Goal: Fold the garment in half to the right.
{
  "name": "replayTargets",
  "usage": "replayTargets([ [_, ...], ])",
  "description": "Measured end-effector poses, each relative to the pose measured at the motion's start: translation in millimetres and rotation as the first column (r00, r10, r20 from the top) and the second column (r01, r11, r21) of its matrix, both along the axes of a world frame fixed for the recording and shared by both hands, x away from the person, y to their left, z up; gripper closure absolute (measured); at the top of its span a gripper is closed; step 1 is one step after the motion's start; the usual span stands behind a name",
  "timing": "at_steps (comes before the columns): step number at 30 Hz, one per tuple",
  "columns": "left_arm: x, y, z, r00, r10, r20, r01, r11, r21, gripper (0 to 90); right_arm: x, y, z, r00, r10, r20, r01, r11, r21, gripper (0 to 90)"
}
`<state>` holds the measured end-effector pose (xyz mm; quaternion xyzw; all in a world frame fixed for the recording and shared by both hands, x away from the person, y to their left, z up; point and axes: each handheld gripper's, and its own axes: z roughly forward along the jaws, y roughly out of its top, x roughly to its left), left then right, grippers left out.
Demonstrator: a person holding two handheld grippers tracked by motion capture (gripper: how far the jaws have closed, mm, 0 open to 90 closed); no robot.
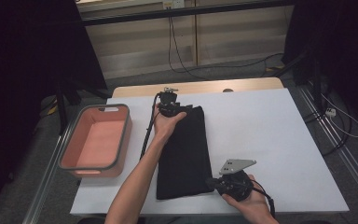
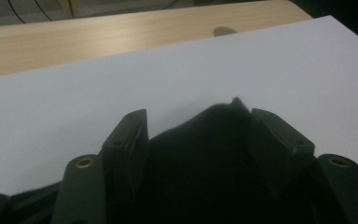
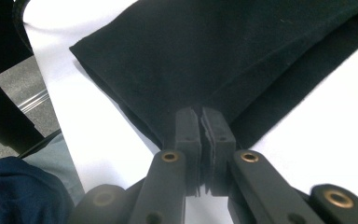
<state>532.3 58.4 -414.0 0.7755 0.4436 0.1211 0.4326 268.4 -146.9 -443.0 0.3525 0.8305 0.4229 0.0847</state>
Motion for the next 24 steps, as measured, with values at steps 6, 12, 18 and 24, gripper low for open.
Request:
replayTargets([
  [6, -6.8, 17.0, -1.8, 0.9998, 0.012, 0.013, -0.012, 0.9995, 0.028, 30.1, -2.8, -5.9, -3.1, 0.9998, -0.006, -0.021, 0.005, 0.999, -0.031, 87.1],
  [12, -14.5, 32.1, -1.4, 0.9991, 0.018, 0.038, -0.019, 0.9993, 0.033, 23.6, -4.2, -14.5, -5.0, 0.9990, -0.031, -0.032, 0.031, 0.999, -0.017, 87.1],
  [18, -22.3, 40.5, 1.8, 0.9982, 0.011, 0.060, -0.014, 0.9991, 0.041, 17.1, -2.5, -17.7, -8.3, 0.9971, -0.057, -0.050, 0.056, 0.998, -0.024, 80.4],
  [24, -32.1, 48.5, 5.9, 0.9964, -0.012, 0.084, 0.008, 0.9989, 0.046, 8.9, -0.6, -21.6, -6.6, 0.9965, -0.073, -0.040, 0.073, 0.997, -0.002, 67.9],
])
